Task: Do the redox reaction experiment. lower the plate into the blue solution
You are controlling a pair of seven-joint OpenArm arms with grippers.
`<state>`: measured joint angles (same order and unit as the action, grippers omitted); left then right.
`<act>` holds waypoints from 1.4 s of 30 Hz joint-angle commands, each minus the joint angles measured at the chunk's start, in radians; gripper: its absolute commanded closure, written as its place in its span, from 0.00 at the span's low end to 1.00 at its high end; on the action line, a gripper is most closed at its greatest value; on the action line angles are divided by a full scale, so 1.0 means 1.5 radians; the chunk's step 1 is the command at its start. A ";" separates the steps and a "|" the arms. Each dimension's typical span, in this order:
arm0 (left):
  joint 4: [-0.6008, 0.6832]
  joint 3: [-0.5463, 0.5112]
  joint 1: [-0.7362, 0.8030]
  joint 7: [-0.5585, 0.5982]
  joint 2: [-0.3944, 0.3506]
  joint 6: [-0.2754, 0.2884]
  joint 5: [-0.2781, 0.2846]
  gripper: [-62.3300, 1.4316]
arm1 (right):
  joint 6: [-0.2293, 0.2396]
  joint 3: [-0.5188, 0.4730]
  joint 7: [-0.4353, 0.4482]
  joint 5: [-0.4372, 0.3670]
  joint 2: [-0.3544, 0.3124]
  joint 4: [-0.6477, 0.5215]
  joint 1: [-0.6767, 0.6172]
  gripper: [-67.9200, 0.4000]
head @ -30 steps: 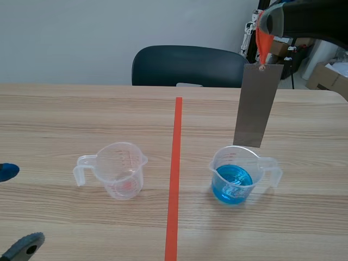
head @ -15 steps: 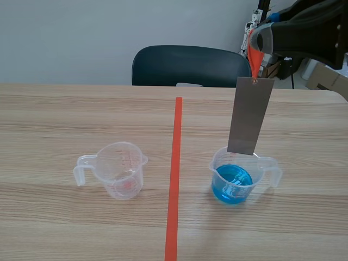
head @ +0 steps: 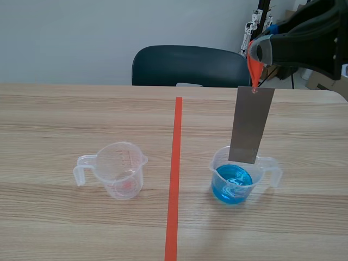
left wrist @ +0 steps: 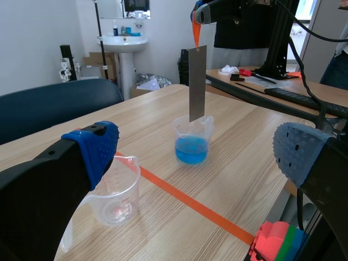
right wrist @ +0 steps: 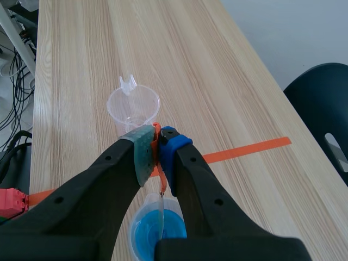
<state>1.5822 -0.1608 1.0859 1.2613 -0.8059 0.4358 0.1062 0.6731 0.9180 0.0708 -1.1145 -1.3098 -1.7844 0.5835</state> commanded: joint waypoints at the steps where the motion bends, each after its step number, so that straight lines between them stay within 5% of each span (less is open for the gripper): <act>1: 0.012 -0.003 0.000 0.009 0.001 0.001 0.005 0.00 | -0.002 -0.015 0.015 -0.009 -0.005 -0.001 0.009 1.00; 42: 0.004 -0.003 0.000 0.009 0.001 0.001 0.011 0.00 | -0.002 -0.015 0.045 0.098 0.106 0.098 -0.061 1.00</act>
<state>1.5810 -0.1604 1.0859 1.2587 -0.8062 0.4355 0.1143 0.6701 0.9173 0.1154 -0.9535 -1.1461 -1.6352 0.4770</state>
